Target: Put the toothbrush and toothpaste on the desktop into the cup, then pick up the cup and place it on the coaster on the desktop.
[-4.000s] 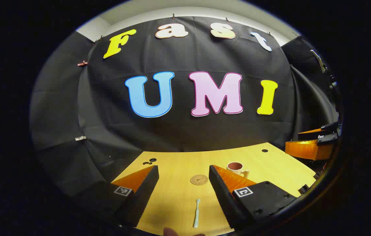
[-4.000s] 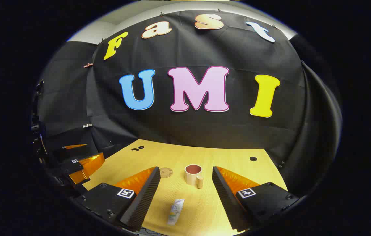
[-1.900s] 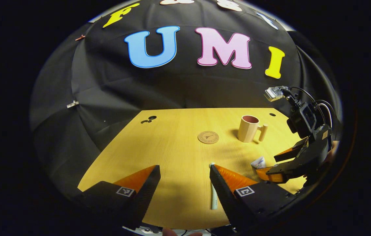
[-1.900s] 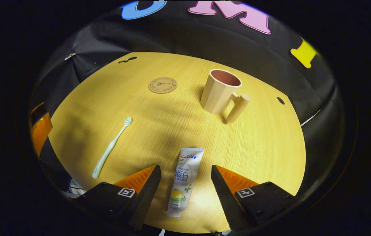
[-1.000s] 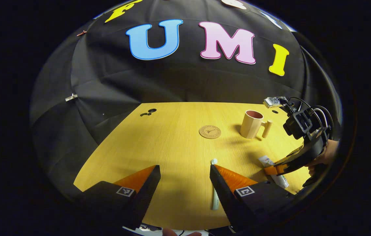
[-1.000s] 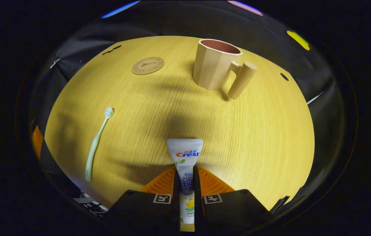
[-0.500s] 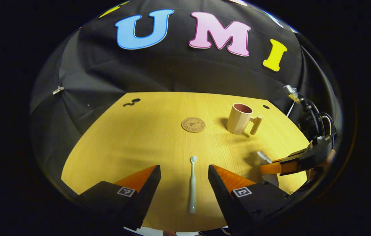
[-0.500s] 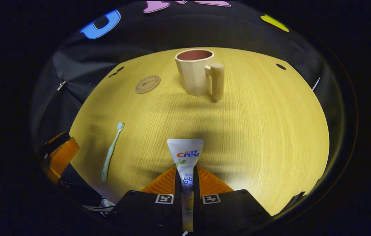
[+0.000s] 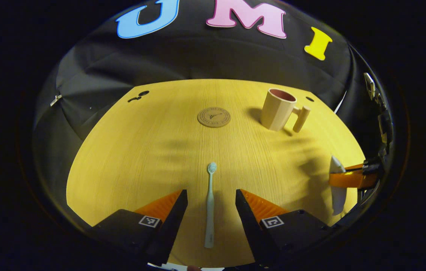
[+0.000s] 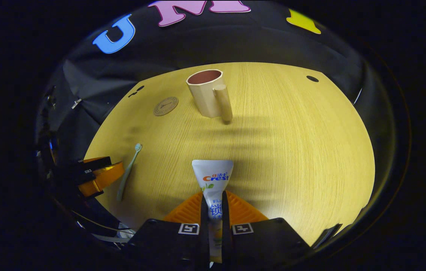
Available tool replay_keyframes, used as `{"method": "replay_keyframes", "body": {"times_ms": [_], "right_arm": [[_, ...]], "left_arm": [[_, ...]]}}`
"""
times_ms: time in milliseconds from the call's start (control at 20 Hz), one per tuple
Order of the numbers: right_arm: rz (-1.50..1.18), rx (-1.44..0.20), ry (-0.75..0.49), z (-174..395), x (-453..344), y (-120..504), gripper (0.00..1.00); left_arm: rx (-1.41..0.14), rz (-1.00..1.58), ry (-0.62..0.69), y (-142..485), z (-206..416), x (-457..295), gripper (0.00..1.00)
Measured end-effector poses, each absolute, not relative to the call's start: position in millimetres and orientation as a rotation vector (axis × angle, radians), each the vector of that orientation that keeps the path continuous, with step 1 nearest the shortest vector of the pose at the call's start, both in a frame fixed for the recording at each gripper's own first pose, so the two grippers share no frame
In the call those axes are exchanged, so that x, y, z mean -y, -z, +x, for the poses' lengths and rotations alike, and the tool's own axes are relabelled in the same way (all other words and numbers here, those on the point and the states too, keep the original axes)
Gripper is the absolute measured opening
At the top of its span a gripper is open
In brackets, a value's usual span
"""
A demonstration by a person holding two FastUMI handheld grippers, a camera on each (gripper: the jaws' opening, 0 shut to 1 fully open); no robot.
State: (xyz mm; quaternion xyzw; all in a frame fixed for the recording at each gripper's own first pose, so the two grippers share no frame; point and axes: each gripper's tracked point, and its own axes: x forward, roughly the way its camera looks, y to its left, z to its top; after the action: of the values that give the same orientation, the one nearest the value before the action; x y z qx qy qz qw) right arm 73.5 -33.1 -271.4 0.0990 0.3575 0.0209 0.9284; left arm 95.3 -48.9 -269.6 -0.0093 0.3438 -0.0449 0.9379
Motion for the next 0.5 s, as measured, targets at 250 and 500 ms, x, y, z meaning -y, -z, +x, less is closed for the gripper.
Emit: {"method": "replay_keyframes", "body": {"times_ms": [250,500], "right_arm": [[0.199,-0.721,-0.072,71,43,268,0.17],[0.206,-0.72,-0.091,70,51,267,0.17]], "left_arm": [[-0.821,-0.005,0.059,305,96,50,0.79],[-0.854,-0.018,0.081,307,102,52,0.78]]}}
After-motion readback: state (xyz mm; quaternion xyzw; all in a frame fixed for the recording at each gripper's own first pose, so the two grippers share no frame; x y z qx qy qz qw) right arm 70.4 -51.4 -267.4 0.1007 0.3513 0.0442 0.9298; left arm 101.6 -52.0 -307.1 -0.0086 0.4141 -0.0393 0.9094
